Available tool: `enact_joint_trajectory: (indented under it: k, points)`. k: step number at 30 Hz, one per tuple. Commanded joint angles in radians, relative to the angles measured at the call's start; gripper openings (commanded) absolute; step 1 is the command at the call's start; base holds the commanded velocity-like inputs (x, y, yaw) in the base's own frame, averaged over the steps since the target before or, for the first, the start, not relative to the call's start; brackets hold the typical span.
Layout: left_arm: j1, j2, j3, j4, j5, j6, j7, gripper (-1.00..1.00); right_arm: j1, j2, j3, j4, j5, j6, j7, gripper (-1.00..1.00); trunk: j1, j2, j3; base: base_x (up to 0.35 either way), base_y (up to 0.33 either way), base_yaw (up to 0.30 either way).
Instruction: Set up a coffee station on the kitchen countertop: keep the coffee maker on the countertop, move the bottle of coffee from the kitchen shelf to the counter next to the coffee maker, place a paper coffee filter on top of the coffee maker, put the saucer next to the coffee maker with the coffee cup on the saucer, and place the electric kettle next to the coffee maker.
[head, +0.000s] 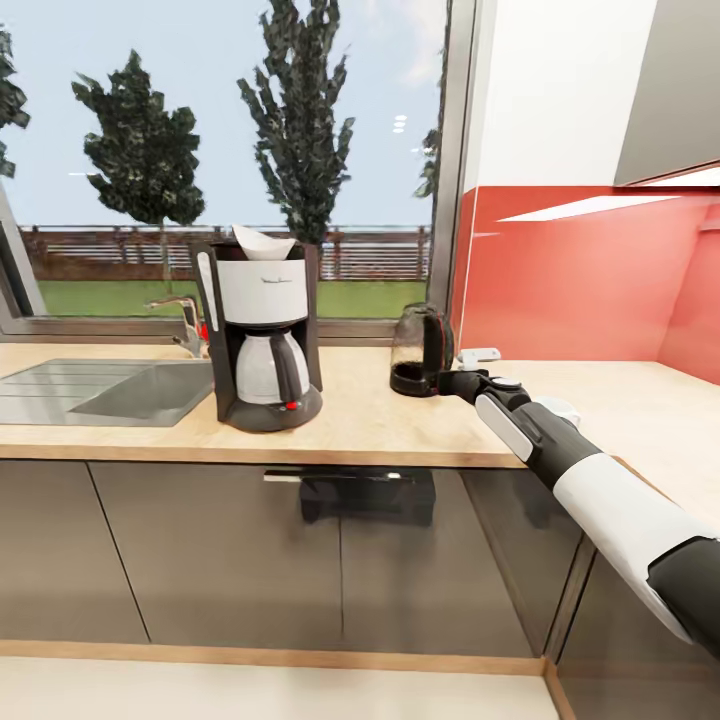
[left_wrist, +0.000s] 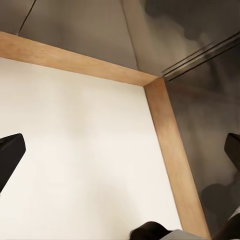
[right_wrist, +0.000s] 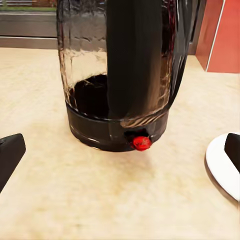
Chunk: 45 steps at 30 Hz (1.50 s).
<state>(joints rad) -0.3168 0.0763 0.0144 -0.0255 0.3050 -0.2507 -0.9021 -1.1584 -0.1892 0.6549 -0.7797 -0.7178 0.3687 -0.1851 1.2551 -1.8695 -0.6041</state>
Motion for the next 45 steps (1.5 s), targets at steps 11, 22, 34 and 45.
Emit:
enact_joint_trajectory:
  k: [11, 22, 34, 45]
  points:
    - [0.013, 0.025, 0.002, 0.003, 0.0, -0.005, -0.004, 1.0, -0.001, -0.001, 0.007, -0.029, -0.013, 0.001, -0.008, 1.0, 0.0, -0.001, -0.001, 0.087, -0.006, 0.0]
    - [0.098, 0.047, 0.068, -0.007, 0.062, 0.005, -0.023, 1.0, 0.033, 0.009, 0.008, -0.084, -0.021, 0.021, -0.04, 1.0, 0.0, -0.001, -0.001, 0.002, 0.0, 0.0]
    - [0.142, 0.046, 0.128, -0.007, 0.079, 0.005, -0.023, 1.0, 0.043, 0.009, 0.008, -0.111, -0.021, 0.021, -0.05, 1.0, 0.0, -0.001, -0.001, 0.0, 0.0, 0.0]
    - [0.182, 0.028, 0.172, -0.008, 0.094, -0.002, -0.013, 1.0, -0.006, 0.004, 0.001, -0.061, -0.005, 0.003, -0.025, 1.0, 0.0, -0.001, -0.001, 0.039, 0.0, 0.0]
